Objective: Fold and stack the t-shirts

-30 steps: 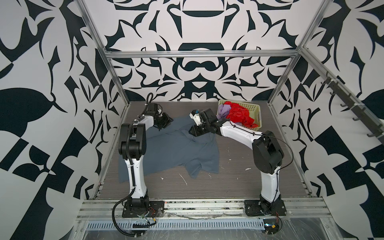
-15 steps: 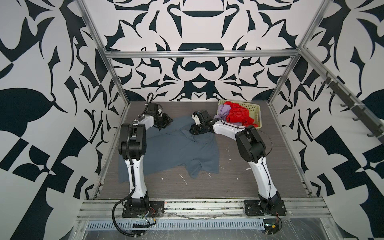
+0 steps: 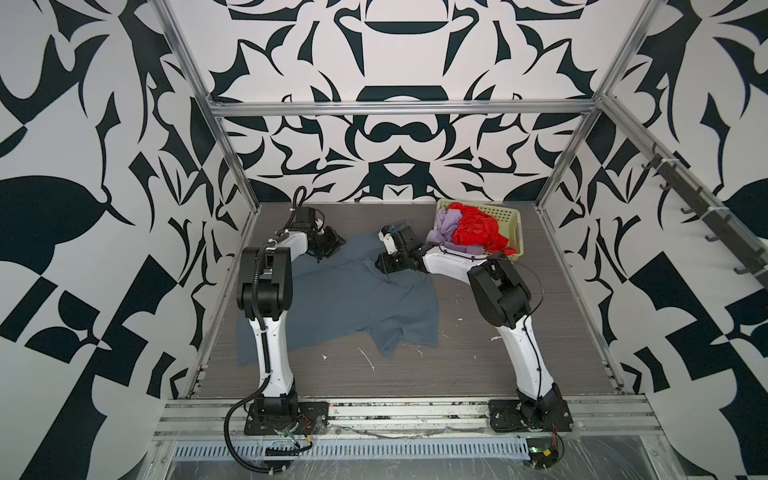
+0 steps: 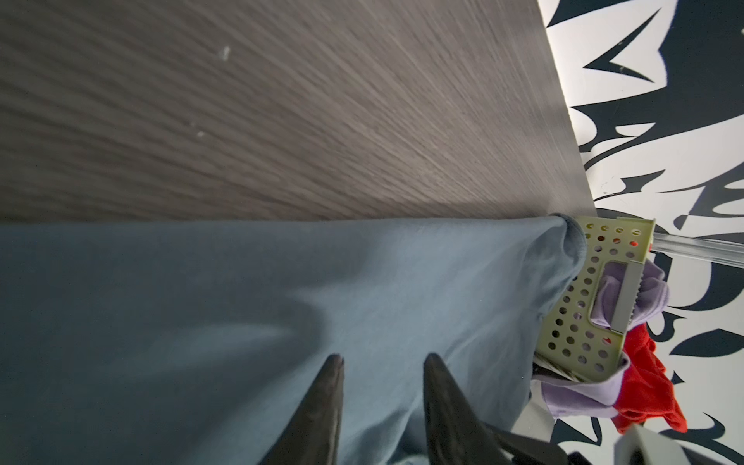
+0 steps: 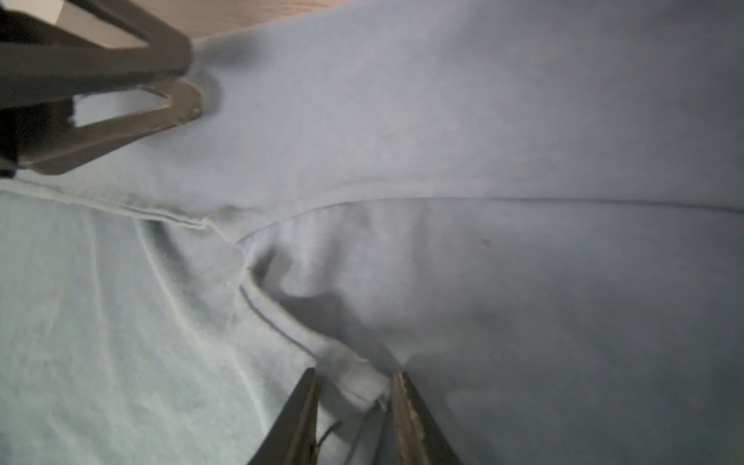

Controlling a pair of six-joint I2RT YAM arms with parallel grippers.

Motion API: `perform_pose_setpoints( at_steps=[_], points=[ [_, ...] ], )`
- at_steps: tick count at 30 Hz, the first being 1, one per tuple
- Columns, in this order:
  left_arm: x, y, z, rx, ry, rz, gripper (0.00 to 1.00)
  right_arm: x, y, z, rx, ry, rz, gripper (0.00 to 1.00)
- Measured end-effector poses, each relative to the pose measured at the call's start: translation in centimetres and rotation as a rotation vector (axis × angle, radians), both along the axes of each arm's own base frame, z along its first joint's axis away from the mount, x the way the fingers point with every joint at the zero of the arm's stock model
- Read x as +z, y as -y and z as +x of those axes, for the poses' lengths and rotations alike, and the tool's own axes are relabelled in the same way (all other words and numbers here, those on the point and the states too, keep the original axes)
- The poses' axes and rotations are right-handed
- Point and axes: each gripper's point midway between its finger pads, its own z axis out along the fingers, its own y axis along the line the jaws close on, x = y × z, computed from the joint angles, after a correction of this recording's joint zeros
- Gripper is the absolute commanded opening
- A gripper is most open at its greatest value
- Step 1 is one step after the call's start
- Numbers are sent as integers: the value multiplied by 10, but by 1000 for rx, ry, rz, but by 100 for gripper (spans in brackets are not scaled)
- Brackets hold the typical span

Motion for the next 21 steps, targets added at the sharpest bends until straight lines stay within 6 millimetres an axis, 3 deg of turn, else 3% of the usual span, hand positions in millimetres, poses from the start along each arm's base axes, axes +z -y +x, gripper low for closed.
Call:
perform_pose_setpoints(
  at_steps=[4,10,13,15,21],
  points=[
    [-6,-2,-5,3,-16,0,37,-1,-7,-5,20,30,-20,2],
    [-10,-7,-6,13,-24,-1,37,-3,-5,-12,23,75,-75,0],
    [-8,-10,-5,19,-17,-1,37,10,-5,-24,47,106,-102,8],
    [-9,-14,-7,27,-17,-1,37,27,-12,-38,83,132,-103,24],
    [-10,-30,-14,63,-24,-7,37,70,-38,-86,187,203,-84,31]
  ],
)
